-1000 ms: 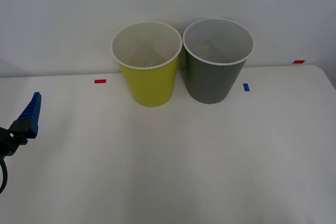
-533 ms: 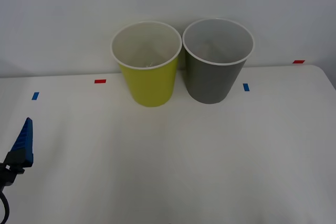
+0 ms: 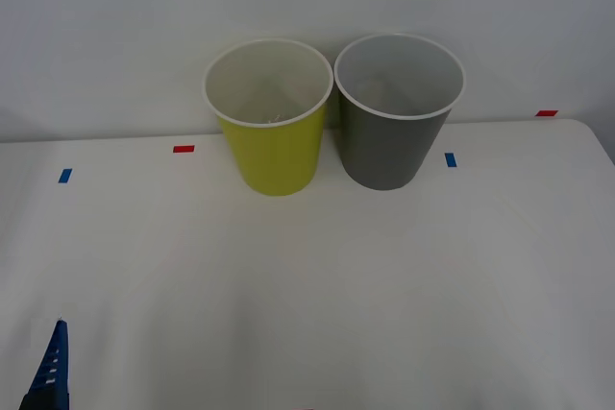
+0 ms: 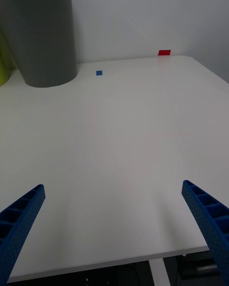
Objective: Put cans in the gray bin and PET bottles in the light green bin.
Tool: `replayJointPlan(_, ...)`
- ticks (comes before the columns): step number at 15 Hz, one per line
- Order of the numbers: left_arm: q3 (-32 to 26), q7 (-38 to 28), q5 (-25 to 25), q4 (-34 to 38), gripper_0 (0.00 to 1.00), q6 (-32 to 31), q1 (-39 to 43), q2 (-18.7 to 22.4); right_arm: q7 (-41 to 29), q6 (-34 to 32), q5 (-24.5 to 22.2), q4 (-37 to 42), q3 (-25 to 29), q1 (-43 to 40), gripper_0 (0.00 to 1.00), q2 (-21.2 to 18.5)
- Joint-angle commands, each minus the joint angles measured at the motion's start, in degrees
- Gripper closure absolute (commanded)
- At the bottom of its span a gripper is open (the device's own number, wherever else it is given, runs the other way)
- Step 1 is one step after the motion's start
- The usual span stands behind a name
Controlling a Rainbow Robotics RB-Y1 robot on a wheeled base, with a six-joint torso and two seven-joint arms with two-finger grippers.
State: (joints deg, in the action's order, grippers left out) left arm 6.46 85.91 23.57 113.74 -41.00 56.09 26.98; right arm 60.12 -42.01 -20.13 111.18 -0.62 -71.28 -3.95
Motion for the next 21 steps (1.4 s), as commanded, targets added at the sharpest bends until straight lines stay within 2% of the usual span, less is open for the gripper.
replayJointPlan(1,0.2,0.0,-1.1,0.0,0.0,-3.1,3.2,0.0,0.0,0.0,0.0,0.0,0.0,0.0,0.0,0.0)
replayJointPlan(6,0.2,0.3,-4.1,0.0,0.0,-7.3,8.9,-0.8,0.0,0.0,0.0,0.0,0.0,0.0,0.0,0.0)
replayJointPlan(10,0.2,0.6,-8.6,0.0,0.0,-8.7,13.4,-5.2,0.0,0.0,0.0,0.0,0.0,0.0,0.0,0.0)
replayJointPlan(12,0.2,0.7,-9.7,0.0,0.0,-9.6,14.6,-5.6,0.0,0.0,0.0,0.0,0.0,0.0,0.0,0.0)
replayJointPlan(21,0.2,0.7,-9.7,0.0,0.0,-9.6,14.6,-5.6,0.0,0.0,0.0,0.0,0.0,0.0,0.0,0.0)
